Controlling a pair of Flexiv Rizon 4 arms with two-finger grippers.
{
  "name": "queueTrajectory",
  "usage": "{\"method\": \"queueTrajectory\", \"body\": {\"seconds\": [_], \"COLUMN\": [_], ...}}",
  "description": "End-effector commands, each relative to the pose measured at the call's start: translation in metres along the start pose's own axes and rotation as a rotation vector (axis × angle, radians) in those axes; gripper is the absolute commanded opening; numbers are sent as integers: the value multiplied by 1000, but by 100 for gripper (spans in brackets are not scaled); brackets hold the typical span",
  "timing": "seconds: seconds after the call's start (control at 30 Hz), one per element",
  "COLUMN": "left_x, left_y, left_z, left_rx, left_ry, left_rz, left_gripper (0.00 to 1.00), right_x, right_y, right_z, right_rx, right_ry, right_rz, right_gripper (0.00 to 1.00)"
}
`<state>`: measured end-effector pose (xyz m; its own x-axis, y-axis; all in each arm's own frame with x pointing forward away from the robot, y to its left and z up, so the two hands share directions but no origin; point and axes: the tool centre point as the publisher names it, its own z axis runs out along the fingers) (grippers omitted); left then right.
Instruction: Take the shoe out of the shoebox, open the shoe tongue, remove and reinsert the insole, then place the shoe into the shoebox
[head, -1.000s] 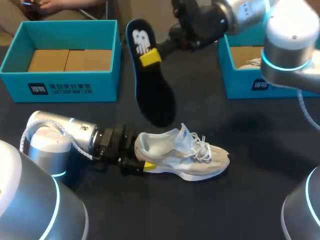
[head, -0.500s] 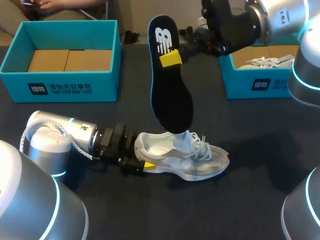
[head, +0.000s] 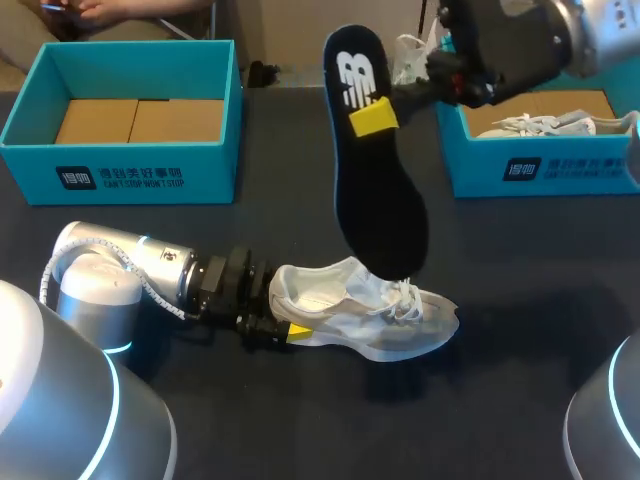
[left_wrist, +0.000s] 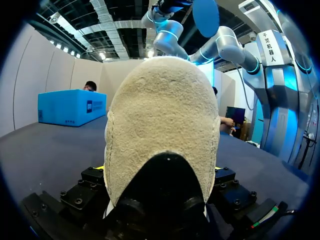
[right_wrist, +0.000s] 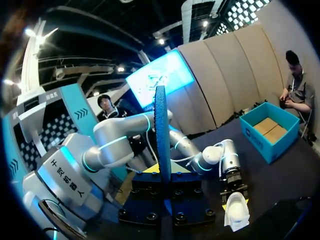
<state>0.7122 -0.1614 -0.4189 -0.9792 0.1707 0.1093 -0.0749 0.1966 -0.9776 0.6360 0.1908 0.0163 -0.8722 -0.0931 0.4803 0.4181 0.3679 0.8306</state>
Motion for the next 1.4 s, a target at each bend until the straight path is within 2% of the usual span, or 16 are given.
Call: {"method": "queueTrajectory", "body": {"seconds": [0.03, 0.17, 0.27, 0.4, 0.5, 0.7, 0.93, 1.4], "left_x": [0, 0, 0, 0, 0, 0, 0, 0], "left_y": [0, 0, 0, 0, 0, 0, 0, 0], "left_z": [1, 1, 1, 1, 1, 1, 1, 1], "left_rx": [-2, -2, -2, -2, -2, -2, -2, -2], "left_ry": [-1, -1, -1, -1, -1, -1, -1, -1], "left_rz": [0, 0, 0, 0, 0, 0, 0, 0], "left_gripper": [0, 0, 0, 0, 0, 0, 0, 0], "right_x": [7, 7, 0, 15, 28, 44, 47, 54], "right_y": [-8, -8, -19, -36, -43, -42, -41, -38], "right_z": [-2, -2, 1, -1, -4, -10, -13, -19], "right_rx": [-14, -14, -59, -152, -193, -234, -286, -300], "right_ry": [-46, -46, -36, -53, -69, -93, -84, -77], "right_rz": [1, 1, 29, 17, 7, -6, -15, -1], "right_gripper": [0, 0, 0, 0, 0, 0, 0, 0]}}
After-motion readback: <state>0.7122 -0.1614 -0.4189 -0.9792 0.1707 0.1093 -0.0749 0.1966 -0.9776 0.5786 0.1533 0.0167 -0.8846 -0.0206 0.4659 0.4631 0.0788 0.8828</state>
